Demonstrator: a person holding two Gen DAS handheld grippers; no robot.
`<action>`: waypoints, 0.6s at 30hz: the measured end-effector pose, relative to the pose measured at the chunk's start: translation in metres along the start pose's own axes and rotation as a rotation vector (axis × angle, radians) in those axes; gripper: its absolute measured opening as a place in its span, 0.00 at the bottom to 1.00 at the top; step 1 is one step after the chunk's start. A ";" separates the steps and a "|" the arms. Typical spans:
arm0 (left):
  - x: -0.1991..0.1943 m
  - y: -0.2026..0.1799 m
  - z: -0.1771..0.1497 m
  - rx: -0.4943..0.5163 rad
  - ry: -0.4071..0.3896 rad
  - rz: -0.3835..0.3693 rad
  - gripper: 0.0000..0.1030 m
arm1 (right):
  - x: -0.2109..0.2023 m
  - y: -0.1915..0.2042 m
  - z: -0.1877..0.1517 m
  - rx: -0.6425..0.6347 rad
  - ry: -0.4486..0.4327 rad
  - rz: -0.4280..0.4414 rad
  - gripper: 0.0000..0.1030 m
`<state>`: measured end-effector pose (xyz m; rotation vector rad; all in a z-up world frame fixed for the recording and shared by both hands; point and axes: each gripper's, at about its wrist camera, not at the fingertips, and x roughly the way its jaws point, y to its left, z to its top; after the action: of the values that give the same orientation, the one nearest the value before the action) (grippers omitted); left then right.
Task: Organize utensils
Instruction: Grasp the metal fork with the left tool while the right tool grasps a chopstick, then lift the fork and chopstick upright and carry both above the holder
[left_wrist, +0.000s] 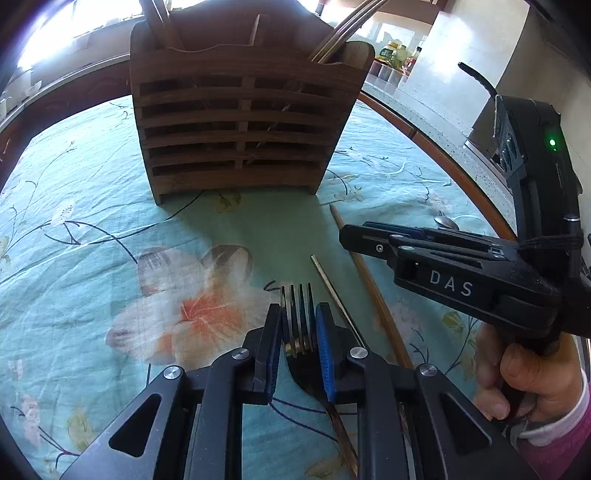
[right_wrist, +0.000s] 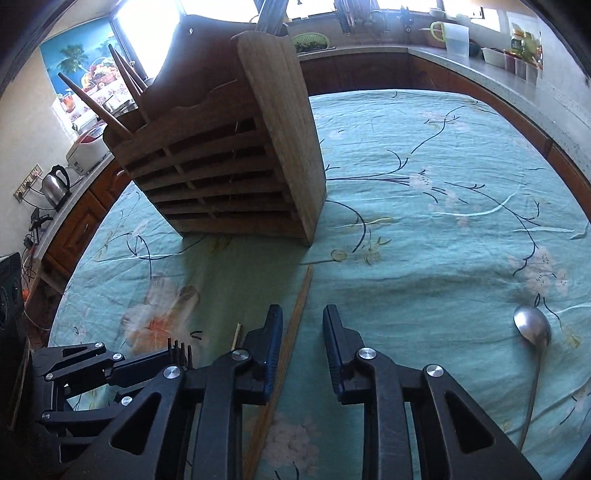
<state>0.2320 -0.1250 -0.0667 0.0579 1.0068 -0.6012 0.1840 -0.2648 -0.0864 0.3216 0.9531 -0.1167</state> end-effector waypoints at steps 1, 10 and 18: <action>-0.001 0.001 -0.001 -0.001 -0.002 -0.008 0.17 | 0.000 0.001 0.000 -0.002 0.000 -0.002 0.22; -0.024 0.017 -0.013 -0.010 -0.017 -0.005 0.02 | 0.005 0.015 0.002 -0.076 -0.001 -0.071 0.23; -0.034 0.027 -0.021 -0.057 -0.031 -0.021 0.01 | 0.000 0.018 -0.001 -0.058 -0.011 -0.081 0.05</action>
<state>0.2161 -0.0809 -0.0567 -0.0128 0.9952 -0.5906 0.1873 -0.2472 -0.0826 0.2285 0.9570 -0.1640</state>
